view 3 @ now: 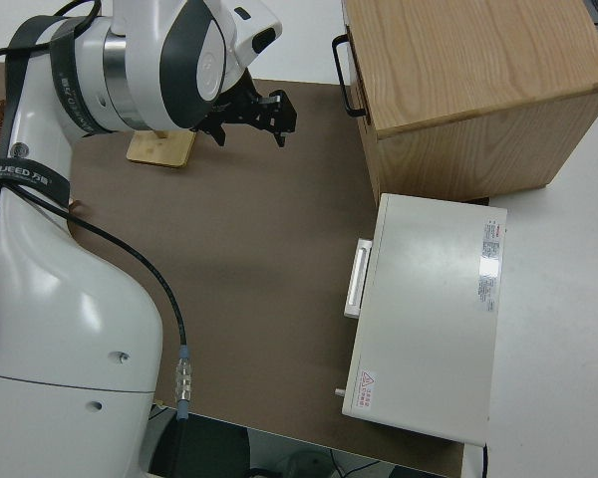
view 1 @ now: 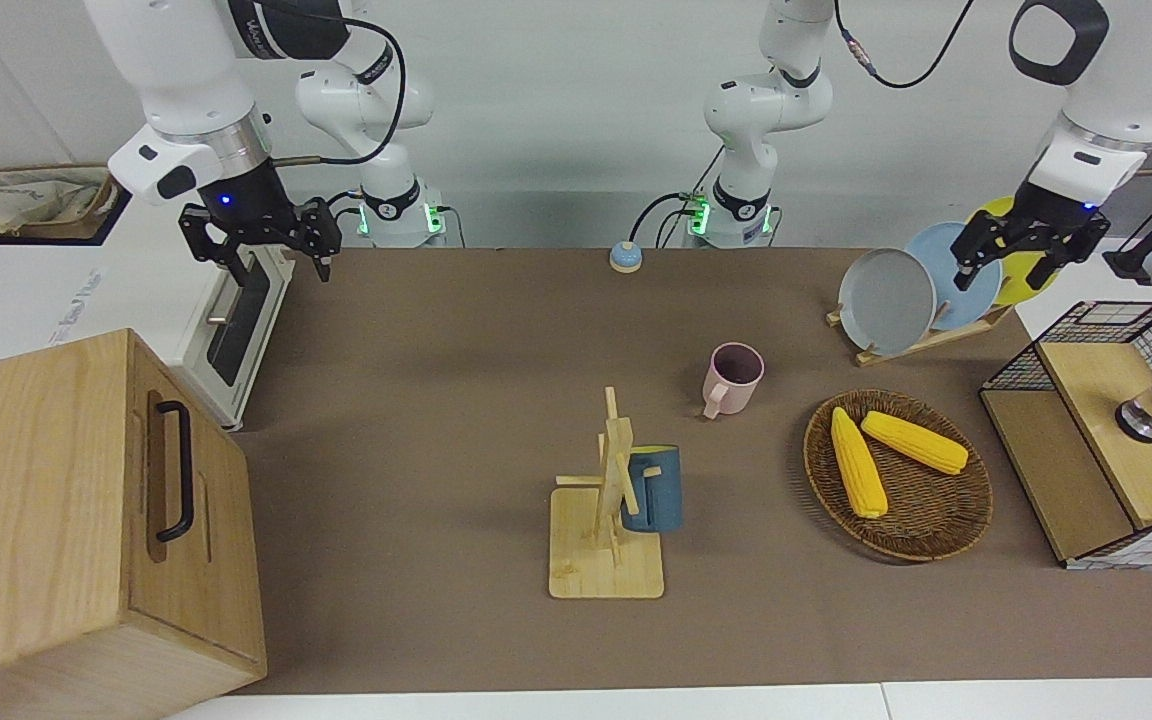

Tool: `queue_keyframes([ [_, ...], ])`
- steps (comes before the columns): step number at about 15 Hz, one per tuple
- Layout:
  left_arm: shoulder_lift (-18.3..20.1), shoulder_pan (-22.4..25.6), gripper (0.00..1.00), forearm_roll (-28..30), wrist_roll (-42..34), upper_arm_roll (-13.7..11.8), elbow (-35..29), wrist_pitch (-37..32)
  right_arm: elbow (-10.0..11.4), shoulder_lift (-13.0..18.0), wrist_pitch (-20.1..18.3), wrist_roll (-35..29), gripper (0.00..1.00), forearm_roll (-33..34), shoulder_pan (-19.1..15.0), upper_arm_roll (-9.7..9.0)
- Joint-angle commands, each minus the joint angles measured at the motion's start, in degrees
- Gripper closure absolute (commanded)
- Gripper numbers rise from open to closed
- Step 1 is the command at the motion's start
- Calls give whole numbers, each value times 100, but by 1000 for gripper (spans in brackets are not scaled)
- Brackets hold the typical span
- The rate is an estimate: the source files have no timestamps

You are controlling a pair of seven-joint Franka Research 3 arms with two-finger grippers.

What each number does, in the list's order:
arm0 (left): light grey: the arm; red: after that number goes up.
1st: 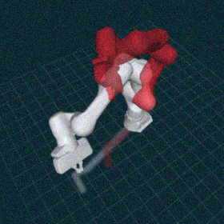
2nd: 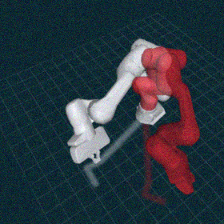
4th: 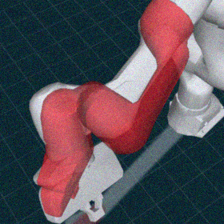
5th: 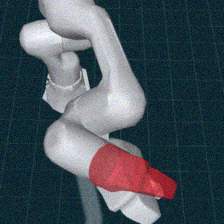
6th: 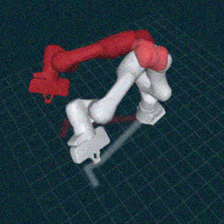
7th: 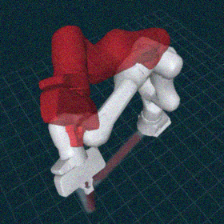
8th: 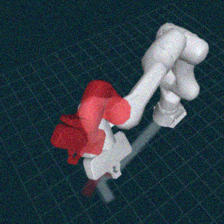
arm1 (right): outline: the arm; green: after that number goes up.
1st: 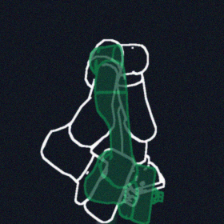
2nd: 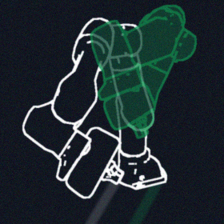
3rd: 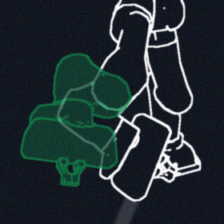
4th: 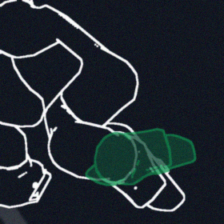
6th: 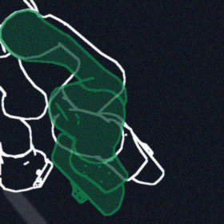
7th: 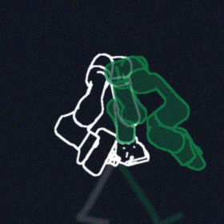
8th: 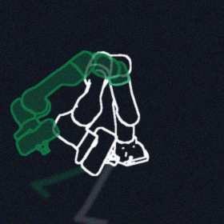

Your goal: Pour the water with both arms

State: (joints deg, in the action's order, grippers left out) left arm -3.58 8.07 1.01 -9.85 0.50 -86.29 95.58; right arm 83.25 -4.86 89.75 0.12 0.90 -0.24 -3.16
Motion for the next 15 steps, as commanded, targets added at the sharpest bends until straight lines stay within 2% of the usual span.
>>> queue_keyframes([
  [1, 331, -743, 0, -215, 650, -85, -406, -136, -29, 29, -80, 41, 9, -99, -20, 0],
  [4, 393, -1218, 0, -197, 897, -94, -459, -460, -29, 29, -80, 41, 9, -99, -11, 8],
  [6, 393, -1360, 0, -197, 985, -94, -512, -566, -29, 29, -80, 41, 9, -99, -20, 8],
  [9, 428, -1430, 0, -197, 906, -85, -477, -847, -29, 29, -89, 41, 9, -99, -20, 8],
  [15, 454, -1387, 0, -162, 897, -41, -433, -865, -29, 29, -80, 41, 11, -99, -20, 8],
])
